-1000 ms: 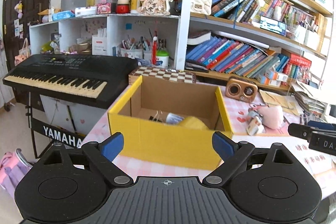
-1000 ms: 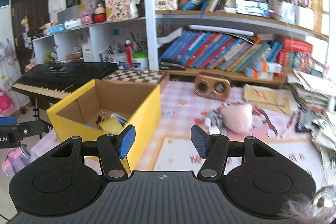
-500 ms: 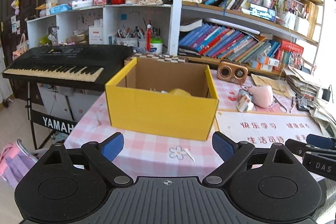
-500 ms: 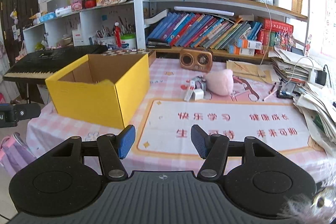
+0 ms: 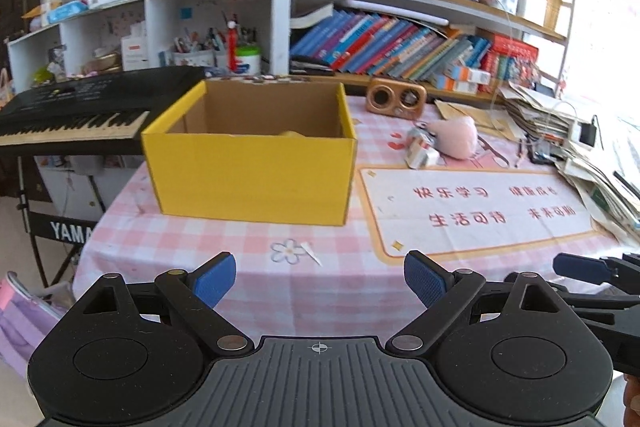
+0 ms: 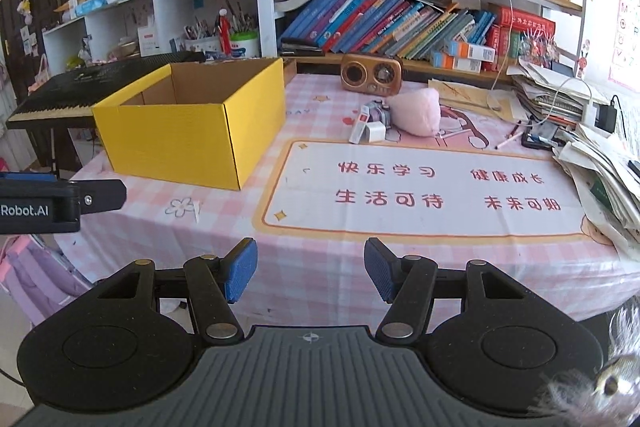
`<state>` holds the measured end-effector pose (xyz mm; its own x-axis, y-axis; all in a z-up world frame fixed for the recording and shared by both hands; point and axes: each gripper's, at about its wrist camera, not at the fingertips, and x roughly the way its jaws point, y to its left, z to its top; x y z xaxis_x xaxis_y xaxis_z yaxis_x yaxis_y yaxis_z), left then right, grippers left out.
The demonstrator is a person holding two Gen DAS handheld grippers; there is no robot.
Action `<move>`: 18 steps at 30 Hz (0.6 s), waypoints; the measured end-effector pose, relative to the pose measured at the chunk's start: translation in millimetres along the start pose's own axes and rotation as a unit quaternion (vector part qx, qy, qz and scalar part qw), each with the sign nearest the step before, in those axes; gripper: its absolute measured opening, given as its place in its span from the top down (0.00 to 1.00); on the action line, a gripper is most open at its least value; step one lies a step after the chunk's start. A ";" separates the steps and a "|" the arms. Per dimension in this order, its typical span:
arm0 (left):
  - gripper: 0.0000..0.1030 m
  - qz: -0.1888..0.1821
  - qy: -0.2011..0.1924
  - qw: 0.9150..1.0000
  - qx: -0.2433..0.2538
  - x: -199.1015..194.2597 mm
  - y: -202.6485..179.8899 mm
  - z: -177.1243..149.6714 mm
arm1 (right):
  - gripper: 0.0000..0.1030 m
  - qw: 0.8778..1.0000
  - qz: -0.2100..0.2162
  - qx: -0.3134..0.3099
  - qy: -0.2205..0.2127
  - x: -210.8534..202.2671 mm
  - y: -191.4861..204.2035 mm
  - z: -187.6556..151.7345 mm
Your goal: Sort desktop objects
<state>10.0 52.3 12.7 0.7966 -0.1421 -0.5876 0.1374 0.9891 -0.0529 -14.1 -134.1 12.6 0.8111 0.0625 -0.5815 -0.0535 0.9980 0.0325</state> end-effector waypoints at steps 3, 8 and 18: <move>0.09 -0.007 0.006 1.000 0.004 2.0 -3.8 -2.3 | 0.44 1.000 -0.002 0.001 0.003 0.7 -1.1 -1.3; 0.09 -0.018 0.020 1.000 0.008 8.5 -11.1 -4.6 | 0.44 1.000 -0.006 0.002 0.011 2.3 -4.9 -2.8; 0.09 -0.046 0.032 0.998 0.024 28.0 -35.6 0.4 | 0.43 0.999 -0.037 0.021 0.023 6.1 -30.7 -2.8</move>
<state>27.7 13.1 -1.6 0.7398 -0.2288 -0.6328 0.2382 0.9686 -0.0718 -9.1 -164.4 5.8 0.7839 -0.0098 -0.6208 0.0302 0.9993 0.0223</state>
